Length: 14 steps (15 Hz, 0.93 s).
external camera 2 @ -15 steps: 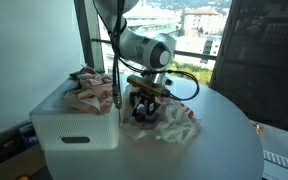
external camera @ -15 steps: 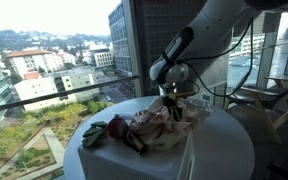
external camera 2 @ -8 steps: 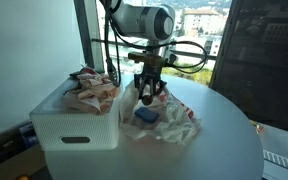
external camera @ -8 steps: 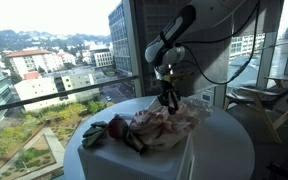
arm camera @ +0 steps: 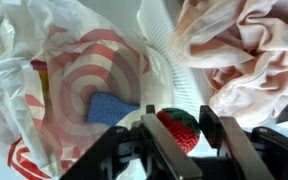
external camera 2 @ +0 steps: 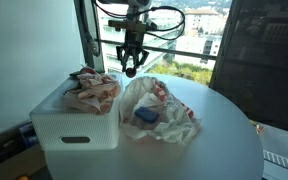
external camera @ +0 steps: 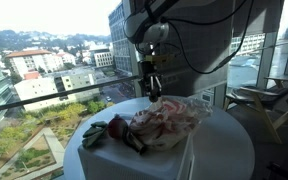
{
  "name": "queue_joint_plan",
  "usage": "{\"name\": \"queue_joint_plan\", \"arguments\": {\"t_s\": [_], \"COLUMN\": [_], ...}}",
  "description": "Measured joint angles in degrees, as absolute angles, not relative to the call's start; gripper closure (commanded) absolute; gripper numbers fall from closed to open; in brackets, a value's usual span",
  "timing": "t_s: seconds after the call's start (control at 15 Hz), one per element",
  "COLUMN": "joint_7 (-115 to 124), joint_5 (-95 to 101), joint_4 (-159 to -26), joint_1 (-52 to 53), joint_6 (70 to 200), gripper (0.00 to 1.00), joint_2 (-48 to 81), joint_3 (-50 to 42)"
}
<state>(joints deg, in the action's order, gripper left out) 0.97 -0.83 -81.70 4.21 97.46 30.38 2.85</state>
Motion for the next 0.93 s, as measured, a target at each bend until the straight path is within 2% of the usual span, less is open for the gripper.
{"name": "queue_joint_plan", "arguments": {"t_s": [0.6,0.67,0.73,0.93], "joint_7": [-3.20,-3.93,-4.64,-6.22], "joint_5": [-0.58,-0.58,-0.58,-0.58], "joint_4": [-80.42,-80.42,-80.43,-80.44], "joint_1": [11.08,11.45,11.70,11.87], "joint_6": [97.18,97.23,97.32,97.57], "gripper": [0.77,0.27,0.27,0.06], "joint_2": [30.37,30.47,30.62,31.18], "joint_3": [8.05,8.29,8.46,8.57]}}
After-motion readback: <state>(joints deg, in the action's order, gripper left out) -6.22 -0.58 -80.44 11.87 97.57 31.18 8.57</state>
